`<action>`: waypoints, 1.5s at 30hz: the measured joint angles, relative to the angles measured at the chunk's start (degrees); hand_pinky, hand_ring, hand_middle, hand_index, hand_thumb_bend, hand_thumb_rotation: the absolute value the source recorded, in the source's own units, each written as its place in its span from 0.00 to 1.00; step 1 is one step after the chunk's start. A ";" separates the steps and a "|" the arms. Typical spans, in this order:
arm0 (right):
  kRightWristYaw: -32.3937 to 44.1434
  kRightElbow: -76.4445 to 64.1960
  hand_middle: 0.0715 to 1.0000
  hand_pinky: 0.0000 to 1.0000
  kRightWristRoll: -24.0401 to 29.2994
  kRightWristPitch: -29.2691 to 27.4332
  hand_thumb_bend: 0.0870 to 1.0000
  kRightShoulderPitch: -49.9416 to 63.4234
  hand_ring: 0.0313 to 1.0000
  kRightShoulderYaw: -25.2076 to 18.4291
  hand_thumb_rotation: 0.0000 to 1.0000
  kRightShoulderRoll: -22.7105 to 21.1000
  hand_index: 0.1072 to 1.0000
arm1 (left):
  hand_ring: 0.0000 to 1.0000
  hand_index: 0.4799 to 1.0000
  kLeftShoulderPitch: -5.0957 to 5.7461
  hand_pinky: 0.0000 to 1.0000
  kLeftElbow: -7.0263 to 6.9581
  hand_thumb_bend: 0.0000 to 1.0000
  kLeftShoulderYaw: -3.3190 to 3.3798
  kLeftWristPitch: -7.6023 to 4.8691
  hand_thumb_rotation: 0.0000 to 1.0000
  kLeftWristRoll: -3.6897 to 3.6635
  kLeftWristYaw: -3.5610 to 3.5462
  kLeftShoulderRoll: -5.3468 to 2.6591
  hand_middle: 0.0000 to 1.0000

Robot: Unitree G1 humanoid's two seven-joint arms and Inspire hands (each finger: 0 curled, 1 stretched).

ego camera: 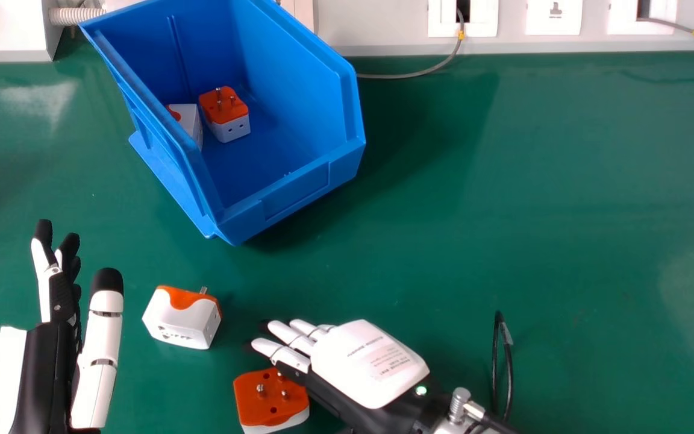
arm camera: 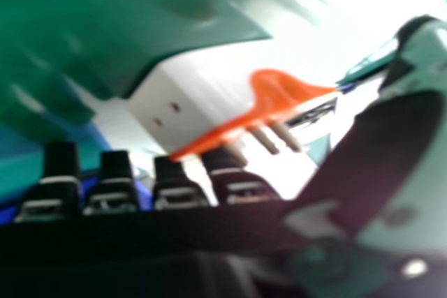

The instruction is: Pick all objects and put in blue box

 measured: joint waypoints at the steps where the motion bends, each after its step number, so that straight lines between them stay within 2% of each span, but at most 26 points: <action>1: -0.19 0.19 0.96 0.85 -0.30 0.27 0.38 -0.20 0.93 0.24 0.60 0.06 0.90 | 1.00 1.00 0.13 1.00 -0.04 0.42 0.00 0.00 1.00 -0.01 0.00 0.00 1.00; 5: -0.66 0.89 0.96 0.84 -1.95 0.77 0.37 -1.58 0.92 1.16 0.58 -0.01 0.90 | 1.00 1.00 0.88 1.00 -0.31 0.43 0.07 0.00 1.00 -0.01 0.00 0.01 1.00; 10: -1.15 0.94 0.94 0.82 -3.17 1.67 0.36 -2.27 0.91 2.10 0.55 -0.12 0.88 | 1.00 1.00 1.22 1.00 -0.49 0.43 0.11 0.00 1.00 0.00 0.01 0.01 1.00; 13: -1.23 1.15 0.87 0.75 -4.75 1.76 0.32 -3.60 0.84 2.82 0.51 -0.22 0.82 | 1.00 1.00 1.38 1.00 -0.53 0.44 0.34 0.01 1.00 0.00 0.01 0.04 1.00; 14: -1.23 1.36 0.87 0.75 -4.79 1.67 0.32 -3.93 0.84 2.96 0.51 -0.18 0.82 | 1.00 1.00 1.41 1.00 -0.66 0.44 0.44 0.03 1.00 0.01 0.01 0.04 1.00; 16: -1.43 1.94 0.79 0.68 -4.41 1.30 0.31 -4.22 0.76 2.95 0.47 -0.10 0.74 | 1.00 1.00 1.62 1.00 -1.09 0.44 0.54 0.09 1.00 0.03 0.01 0.04 1.00; 17: -1.65 2.19 0.79 0.68 -3.94 1.03 0.31 -4.25 0.76 2.87 0.47 0.05 0.74 | 1.00 1.00 1.68 1.00 -1.25 0.44 0.54 0.15 1.00 0.05 0.01 0.04 1.00; 18: -1.77 2.41 0.74 0.63 -3.27 0.82 0.34 -4.24 0.71 2.75 0.41 0.27 0.68 | 1.00 1.00 1.73 1.00 -1.40 0.44 0.55 0.23 1.00 0.07 0.01 0.04 1.00; 19: -2.14 2.77 0.74 0.63 -2.78 0.71 0.34 -4.27 0.71 2.57 0.41 0.60 0.68 | 1.00 1.00 1.81 1.00 -1.62 0.44 0.54 0.33 1.00 0.09 0.01 0.03 1.00; 21: -3.09 3.41 0.64 0.53 -2.57 1.17 0.38 -4.84 0.59 2.50 0.26 1.53 0.58 | 1.00 1.00 2.04 1.00 -2.34 0.45 0.54 0.56 1.00 0.15 0.01 0.00 1.00; 22: -3.27 3.86 0.64 0.53 -2.78 1.92 0.38 -5.61 0.59 2.49 0.26 2.17 0.58 | 1.00 1.00 2.21 1.00 -2.78 0.45 0.53 0.74 1.00 0.18 0.00 0.00 1.00; 23: -3.30 4.07 0.60 0.49 -3.05 2.18 0.40 -6.08 0.55 2.57 0.21 2.45 0.55 | 1.00 1.00 2.30 1.00 -2.98 0.45 0.51 0.84 1.00 0.18 0.00 -0.02 1.00; 26: -4.51 4.63 0.60 0.49 -4.62 1.93 0.40 -7.64 0.55 3.41 0.21 2.24 0.55 | 1.00 1.00 2.89 1.00 -3.47 0.45 0.65 1.20 1.00 0.13 0.00 -0.03 1.00; 29: -4.88 5.27 0.51 0.42 -4.70 -0.01 0.43 -8.71 0.46 4.23 0.11 1.52 0.50 | 1.00 1.00 3.48 1.00 -3.48 0.47 0.99 1.40 1.00 -0.02 -0.01 0.02 1.00; 33: -5.56 7.29 0.44 0.34 -4.47 -2.64 0.45 -10.77 0.38 4.71 0.06 1.19 0.48 | 1.00 1.00 3.01 1.00 -3.75 0.48 1.03 1.32 1.00 -0.07 -0.06 0.06 1.00; 34: -5.56 7.97 0.44 0.34 -4.01 -3.37 0.45 -11.22 0.38 4.70 0.06 1.21 0.48 | 1.00 1.00 3.07 1.00 -3.76 0.48 1.03 1.32 1.00 -0.07 -0.07 0.05 1.00; 36: -5.32 9.01 0.41 0.28 -2.11 -3.94 0.45 -11.66 0.32 4.58 0.04 1.37 0.47 | 1.00 1.00 3.45 1.00 -3.76 0.48 1.03 1.32 1.00 -0.36 -0.07 -0.01 1.00; 38: -4.24 9.46 0.41 0.28 0.15 -4.39 0.45 -12.01 0.32 4.21 0.04 1.80 0.47 | 1.00 1.00 3.64 1.00 -3.81 0.48 0.97 1.33 1.00 -0.47 -0.07 -0.03 1.00; 45: -1.25 8.71 0.39 0.26 3.18 -2.52 0.45 -11.77 0.30 3.33 0.02 2.10 0.47 | 1.00 1.00 3.95 1.00 -4.38 0.50 1.05 1.32 1.00 -0.75 -0.05 -0.03 1.00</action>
